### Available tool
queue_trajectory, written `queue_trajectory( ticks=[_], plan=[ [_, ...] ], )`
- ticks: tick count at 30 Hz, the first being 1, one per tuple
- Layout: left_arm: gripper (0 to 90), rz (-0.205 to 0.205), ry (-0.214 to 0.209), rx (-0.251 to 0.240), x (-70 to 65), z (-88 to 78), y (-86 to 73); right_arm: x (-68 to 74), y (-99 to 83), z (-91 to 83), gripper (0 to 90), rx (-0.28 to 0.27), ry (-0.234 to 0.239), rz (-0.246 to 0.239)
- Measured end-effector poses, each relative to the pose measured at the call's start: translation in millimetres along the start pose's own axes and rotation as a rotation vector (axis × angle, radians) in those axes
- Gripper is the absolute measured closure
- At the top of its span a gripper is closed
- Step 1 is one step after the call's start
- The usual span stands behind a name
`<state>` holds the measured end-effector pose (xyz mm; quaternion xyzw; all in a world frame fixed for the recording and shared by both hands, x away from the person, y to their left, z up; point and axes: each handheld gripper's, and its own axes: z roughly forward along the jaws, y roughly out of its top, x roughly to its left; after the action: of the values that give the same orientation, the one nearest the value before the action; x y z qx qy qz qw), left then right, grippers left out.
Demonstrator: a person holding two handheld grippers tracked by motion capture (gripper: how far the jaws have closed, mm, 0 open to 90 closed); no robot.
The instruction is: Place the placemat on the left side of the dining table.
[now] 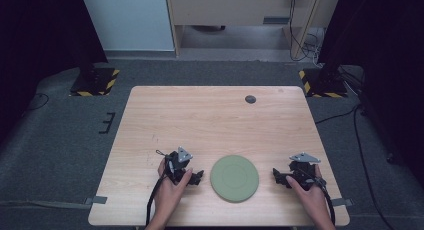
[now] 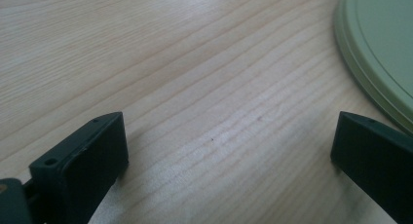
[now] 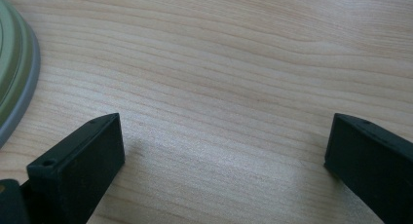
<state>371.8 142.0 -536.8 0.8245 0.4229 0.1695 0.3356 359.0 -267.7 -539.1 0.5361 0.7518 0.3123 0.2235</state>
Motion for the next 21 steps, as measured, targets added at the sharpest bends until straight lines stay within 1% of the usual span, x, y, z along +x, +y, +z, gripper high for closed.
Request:
queue_trajectory(
  ticks=[7,10,12,13,14,15,16,17,18,20,21],
  plan=[
    [0.0,-0.004,0.001,0.0,-0.3,-0.1,0.0,0.4,-0.1,-0.3,0.9,0.002,0.001,0.004],
    [0.0,-0.011,0.001,-0.003,-0.4,0.0,0.1,0.0,-0.5,-0.9,1.6,0.002,0.009,-0.005],
    [0.0,-0.008,0.003,-0.002,-0.7,0.0,0.1,0.8,-0.4,-1.8,4.3,-0.003,0.023,-0.009],
    [1.1,-0.004,0.0,-0.004,-0.9,-0.4,-0.1,1.2,0.0,-2.5,4.0,-0.006,0.032,-0.016],
    [3.3,-0.003,-0.038,-0.019,-1.9,-3.4,0.1,2.2,0.6,-3.6,3.5,-0.012,0.04,-0.021],
    [4.2,0.003,-0.037,-0.031,-3.2,-6.0,0.3,2.9,1.2,-5.3,3.8,-0.02,0.046,-0.031],
    [3.7,0.003,-0.037,-0.031,-3.2,-6.0,0.3,4.1,1.8,-7.3,3.9,-0.027,0.054,-0.034],
    [3.7,0.028,-0.032,-0.062,-6.6,-11.7,0.3,5.1,2.2,-8.9,3.9,-0.034,0.064,-0.043],
    [3.7,0.027,-0.041,-0.076,-8.6,-14.0,-0.6,7.0,2.2,-10.4,3.8,-0.039,0.075,-0.045],
    [3.3,0.02,-0.067,-0.087,-13.2,-17.0,-3.1,10.2,1.5,-12.0,3.8,-0.041,0.095,-0.067],
    [3.3,0.02,-0.067,-0.087,-13.2,-17.0,-3.1,12.5,1.0,-12.6,3.8,-0.04,0.103,-0.072]
  ],
)
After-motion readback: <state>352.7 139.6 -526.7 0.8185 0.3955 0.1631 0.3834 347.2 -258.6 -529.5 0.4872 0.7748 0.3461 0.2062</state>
